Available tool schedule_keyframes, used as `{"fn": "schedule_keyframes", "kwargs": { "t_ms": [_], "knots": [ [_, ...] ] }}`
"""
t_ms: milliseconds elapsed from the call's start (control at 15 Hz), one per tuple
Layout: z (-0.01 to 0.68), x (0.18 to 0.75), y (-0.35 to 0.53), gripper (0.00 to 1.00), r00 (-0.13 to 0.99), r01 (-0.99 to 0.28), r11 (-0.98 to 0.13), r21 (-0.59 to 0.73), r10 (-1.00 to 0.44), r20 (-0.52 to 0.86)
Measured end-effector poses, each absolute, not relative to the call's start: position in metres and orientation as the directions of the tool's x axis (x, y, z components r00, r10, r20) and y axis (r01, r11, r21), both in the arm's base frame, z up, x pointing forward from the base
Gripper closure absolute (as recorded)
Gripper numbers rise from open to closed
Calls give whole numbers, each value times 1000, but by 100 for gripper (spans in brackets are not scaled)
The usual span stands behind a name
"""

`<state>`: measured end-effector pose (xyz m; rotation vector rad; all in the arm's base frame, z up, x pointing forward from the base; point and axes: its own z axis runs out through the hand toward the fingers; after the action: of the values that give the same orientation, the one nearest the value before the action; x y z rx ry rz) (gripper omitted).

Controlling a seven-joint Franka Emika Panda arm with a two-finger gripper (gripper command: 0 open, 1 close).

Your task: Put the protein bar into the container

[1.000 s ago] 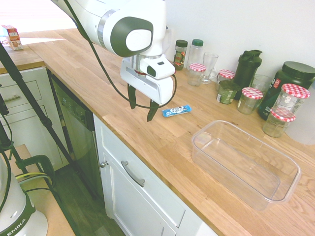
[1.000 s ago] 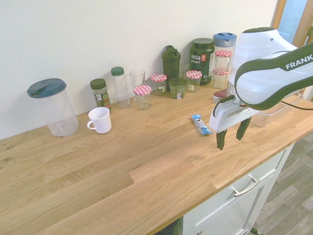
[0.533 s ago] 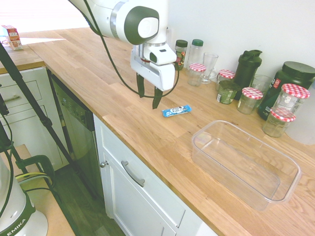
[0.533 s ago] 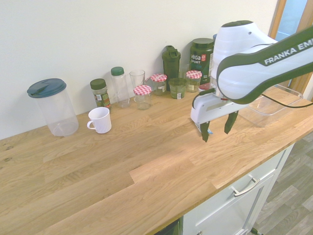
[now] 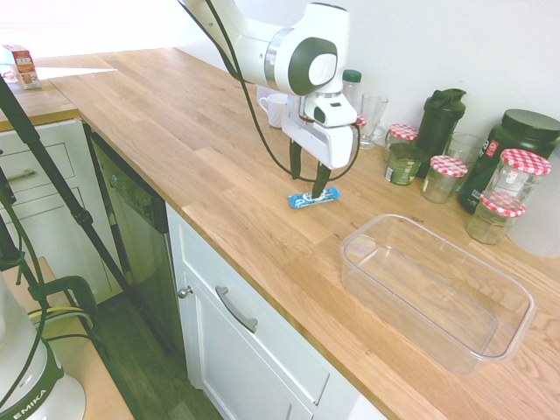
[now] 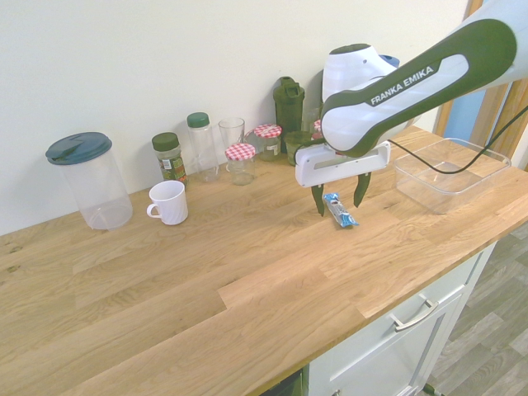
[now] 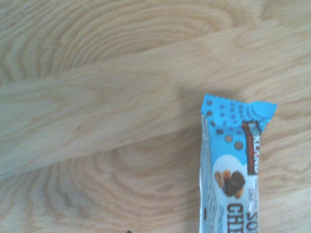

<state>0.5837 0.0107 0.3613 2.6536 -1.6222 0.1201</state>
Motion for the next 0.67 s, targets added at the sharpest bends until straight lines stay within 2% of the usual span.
{"fn": "schedule_keyframes", "kwargs": {
  "t_ms": [467, 533, 667],
  "knots": [
    [352, 592, 2, 0, 457, -889, -459, -14, -887, 70],
    [351, 592, 0, 100, 458, -888, -460, -12, -886, 67],
    [349, 593, -3, 100, 460, -887, -462, -14, -886, 55]
  ]
}}
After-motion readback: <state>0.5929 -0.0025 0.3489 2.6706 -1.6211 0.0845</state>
